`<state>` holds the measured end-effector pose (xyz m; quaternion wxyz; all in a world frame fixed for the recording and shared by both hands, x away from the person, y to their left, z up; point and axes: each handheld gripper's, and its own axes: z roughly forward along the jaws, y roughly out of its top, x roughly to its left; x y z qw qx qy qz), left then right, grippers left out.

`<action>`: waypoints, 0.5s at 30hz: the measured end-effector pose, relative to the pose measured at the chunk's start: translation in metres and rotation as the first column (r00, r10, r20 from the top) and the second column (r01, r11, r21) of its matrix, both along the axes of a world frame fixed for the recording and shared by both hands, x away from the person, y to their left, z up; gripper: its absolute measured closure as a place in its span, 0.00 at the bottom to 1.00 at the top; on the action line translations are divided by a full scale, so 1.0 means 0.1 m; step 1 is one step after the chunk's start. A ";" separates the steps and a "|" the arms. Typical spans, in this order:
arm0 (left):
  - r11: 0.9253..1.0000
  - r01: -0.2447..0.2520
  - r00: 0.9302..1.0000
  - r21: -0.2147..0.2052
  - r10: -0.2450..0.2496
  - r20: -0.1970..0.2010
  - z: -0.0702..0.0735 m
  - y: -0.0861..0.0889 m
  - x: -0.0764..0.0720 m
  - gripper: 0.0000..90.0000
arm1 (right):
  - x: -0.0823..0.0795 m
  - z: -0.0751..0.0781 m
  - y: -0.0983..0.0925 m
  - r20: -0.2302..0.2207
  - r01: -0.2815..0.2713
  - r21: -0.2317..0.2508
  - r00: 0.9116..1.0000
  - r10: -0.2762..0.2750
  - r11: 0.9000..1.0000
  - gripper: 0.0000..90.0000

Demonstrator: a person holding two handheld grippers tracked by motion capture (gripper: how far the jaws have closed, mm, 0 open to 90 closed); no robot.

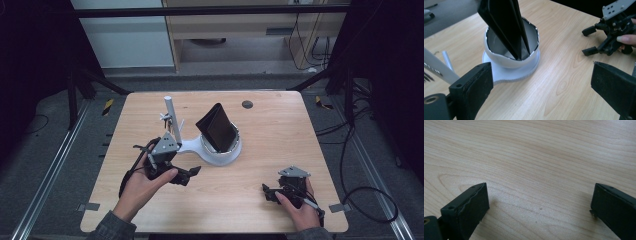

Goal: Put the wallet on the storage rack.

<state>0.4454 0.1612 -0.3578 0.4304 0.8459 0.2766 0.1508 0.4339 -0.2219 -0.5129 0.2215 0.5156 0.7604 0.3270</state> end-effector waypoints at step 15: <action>0.997 -0.034 0.997 0.074 0.038 -0.062 -0.52 0.11 -0.02 0.05 | 0.00 0.00 0.00 -0.001 0.001 0.001 1.000 -0.001 1.000 0.02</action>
